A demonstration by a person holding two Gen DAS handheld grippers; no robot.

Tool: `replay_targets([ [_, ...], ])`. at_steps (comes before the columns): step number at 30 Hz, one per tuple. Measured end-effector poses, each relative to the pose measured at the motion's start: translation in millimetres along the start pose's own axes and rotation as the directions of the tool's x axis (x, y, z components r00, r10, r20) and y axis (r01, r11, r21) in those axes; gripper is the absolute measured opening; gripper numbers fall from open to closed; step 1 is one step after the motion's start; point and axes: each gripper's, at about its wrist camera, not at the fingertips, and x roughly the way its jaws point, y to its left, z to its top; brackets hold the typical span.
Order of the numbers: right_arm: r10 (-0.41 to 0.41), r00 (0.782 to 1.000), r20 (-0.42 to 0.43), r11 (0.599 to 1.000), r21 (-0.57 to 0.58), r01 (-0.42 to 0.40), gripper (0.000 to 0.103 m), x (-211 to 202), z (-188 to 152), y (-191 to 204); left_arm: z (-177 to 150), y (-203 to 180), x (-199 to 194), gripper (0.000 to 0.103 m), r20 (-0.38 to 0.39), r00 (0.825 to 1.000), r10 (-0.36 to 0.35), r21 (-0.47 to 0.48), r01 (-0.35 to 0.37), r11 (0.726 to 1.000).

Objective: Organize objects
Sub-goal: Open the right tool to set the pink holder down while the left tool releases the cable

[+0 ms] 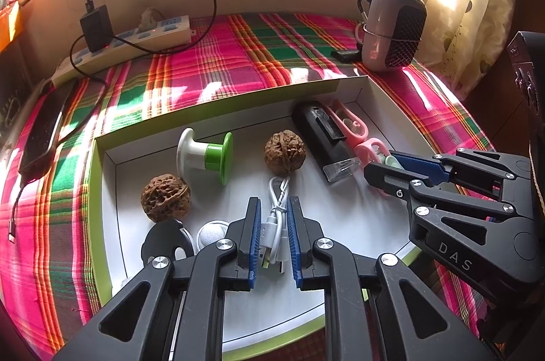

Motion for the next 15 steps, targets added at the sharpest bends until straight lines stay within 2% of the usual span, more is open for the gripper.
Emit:
replay_targets([
  [3, 0.000, 1.000, 0.003, 1.000, 0.001, 0.000, 0.020, -0.1, -0.3, 0.1, -1.4, 0.4, 1.4, 0.015, -0.004, 1.000, 0.003, -0.001, -0.003, 1.000],
  [8, 0.000, 1.000, 0.010, 1.000, 0.000, 0.000, 0.029, -1.1, -0.6, 1.7, -1.2, 0.8, 0.7, 0.019, -0.005, 1.000, 0.008, -0.008, -0.008, 1.000],
  [15, -0.002, 1.000, 0.014, 1.000, 0.009, 0.002, 0.029, -2.5, -2.1, 1.3, -0.6, -1.0, -1.3, 0.022, -0.001, 1.000, 0.027, -0.004, -0.027, 1.000],
])
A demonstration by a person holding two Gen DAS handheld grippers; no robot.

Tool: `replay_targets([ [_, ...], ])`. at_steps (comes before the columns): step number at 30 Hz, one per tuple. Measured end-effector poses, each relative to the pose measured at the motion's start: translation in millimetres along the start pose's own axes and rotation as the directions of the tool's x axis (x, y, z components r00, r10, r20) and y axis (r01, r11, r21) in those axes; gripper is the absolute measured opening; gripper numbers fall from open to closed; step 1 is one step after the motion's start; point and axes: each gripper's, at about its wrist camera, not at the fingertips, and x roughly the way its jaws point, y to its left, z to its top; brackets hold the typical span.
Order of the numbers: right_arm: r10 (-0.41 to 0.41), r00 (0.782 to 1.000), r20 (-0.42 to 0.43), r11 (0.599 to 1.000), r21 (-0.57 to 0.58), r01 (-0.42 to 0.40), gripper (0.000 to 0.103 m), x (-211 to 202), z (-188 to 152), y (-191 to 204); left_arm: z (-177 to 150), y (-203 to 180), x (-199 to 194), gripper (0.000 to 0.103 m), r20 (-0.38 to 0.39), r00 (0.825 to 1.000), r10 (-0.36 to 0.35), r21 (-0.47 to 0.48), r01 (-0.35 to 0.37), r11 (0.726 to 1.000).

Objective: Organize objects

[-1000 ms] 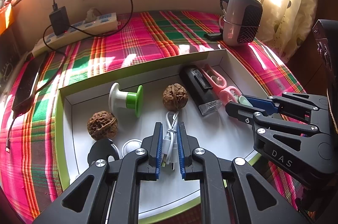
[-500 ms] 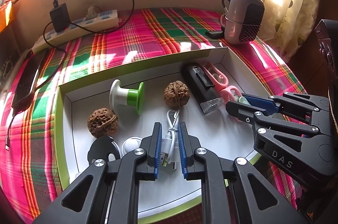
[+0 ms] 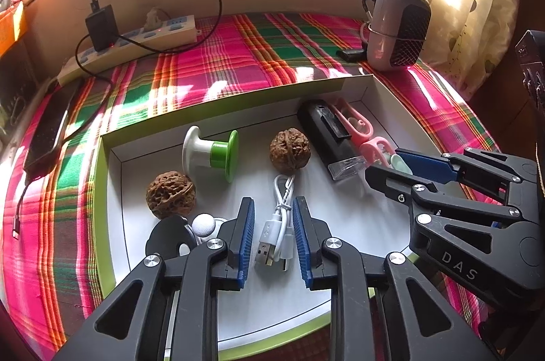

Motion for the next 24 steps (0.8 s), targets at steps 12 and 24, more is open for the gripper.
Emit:
replay_targets([
  [12, -0.002, 0.999, 0.034, 1.000, 0.022, 0.001, 0.030, -11.2, -5.6, 0.8, -5.4, 0.5, -19.8, 0.022, 0.047, 0.998, 0.051, -0.032, -0.050, 0.998],
  [24, -0.012, 0.996, 0.091, 1.000, 0.013, 0.011, 0.030, -41.8, -19.8, 12.2, -22.3, -4.5, -54.0, 0.023, 0.112, 0.989, 0.097, -0.054, -0.091, 0.994],
])
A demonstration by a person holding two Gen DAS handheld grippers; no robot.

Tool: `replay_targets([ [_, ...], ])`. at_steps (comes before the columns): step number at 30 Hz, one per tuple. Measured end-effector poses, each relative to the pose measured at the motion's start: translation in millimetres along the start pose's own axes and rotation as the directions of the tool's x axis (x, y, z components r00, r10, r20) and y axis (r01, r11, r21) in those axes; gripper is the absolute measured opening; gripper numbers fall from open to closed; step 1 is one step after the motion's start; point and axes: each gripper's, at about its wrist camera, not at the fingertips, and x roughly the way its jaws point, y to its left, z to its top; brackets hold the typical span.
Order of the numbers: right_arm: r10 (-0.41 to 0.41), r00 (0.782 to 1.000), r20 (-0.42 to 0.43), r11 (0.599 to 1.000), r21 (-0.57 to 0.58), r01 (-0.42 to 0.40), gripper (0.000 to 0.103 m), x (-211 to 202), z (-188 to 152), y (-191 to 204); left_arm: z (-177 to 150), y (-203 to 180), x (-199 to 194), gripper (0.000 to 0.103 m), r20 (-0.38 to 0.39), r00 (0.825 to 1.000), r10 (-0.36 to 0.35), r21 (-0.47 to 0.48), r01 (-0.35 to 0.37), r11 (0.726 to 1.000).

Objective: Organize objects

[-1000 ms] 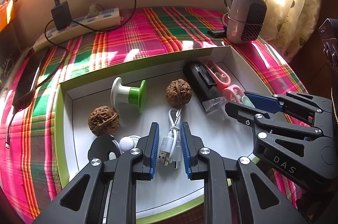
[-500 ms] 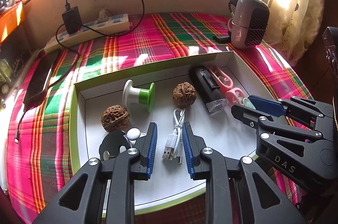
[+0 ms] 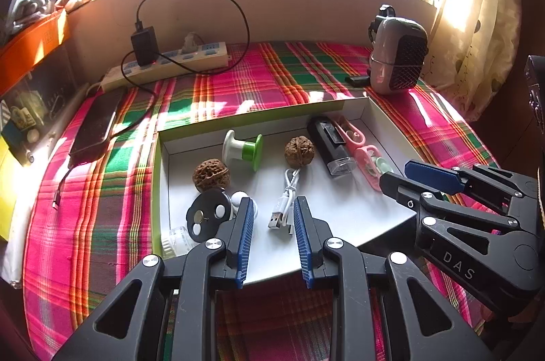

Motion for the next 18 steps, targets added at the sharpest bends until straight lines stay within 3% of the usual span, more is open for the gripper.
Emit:
replay_targets([
  [18, -0.012, 0.999, 0.036, 1.000, -0.005, 0.012, 0.030, -44.5, -43.0, 14.2, -53.9, -5.7, -42.8, 0.023, 0.005, 0.999, 0.048, -0.026, -0.048, 0.999],
])
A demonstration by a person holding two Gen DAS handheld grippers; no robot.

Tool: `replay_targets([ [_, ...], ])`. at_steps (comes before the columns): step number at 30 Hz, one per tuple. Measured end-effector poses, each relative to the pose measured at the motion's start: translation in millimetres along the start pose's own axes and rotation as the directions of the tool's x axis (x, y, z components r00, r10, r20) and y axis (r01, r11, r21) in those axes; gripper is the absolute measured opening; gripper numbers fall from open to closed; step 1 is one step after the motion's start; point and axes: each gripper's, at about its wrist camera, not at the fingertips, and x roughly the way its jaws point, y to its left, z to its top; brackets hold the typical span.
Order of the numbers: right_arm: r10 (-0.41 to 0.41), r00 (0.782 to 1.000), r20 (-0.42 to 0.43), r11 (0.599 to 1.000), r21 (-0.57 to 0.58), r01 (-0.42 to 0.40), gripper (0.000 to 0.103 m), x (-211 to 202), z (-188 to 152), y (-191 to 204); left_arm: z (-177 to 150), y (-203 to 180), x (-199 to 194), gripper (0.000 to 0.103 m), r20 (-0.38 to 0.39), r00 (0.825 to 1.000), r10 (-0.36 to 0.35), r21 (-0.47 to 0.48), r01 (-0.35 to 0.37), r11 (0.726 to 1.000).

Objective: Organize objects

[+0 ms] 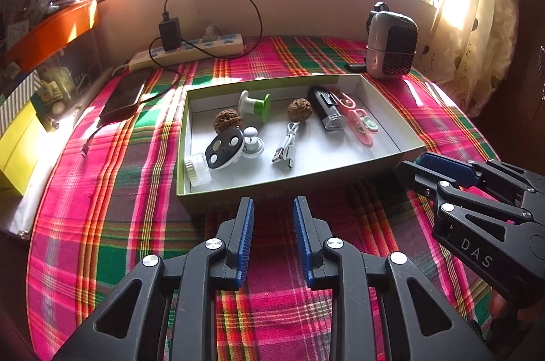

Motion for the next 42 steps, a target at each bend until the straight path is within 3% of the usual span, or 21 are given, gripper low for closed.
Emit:
replay_targets([
  [19, -0.029, 0.996, -0.081, 0.999, -0.026, 0.027, 0.030, 2.0, -50.1, 8.2, -49.4, 0.2, 3.4, 0.023, -0.089, 0.995, 0.045, -0.013, -0.047, 0.999],
  [29, -0.045, 0.996, -0.082, 0.999, -0.027, 0.043, 0.031, -1.3, -61.0, 7.4, -56.8, -2.7, -0.5, 0.023, -0.058, 0.996, 0.070, -0.046, -0.073, 0.996],
  [33, -0.097, 0.992, -0.079, 0.995, -0.009, 0.096, 0.057, -1.5, -62.3, 2.0, -57.8, -8.5, -0.4, 0.023, -0.053, 0.993, 0.108, -0.042, -0.110, 0.993],
  [42, -0.078, 0.994, -0.076, 0.997, 0.017, 0.079, 0.058, -1.5, -63.8, -3.0, -57.4, -4.9, -0.4, 0.024, -0.053, 0.994, 0.098, -0.067, -0.102, 0.993],
])
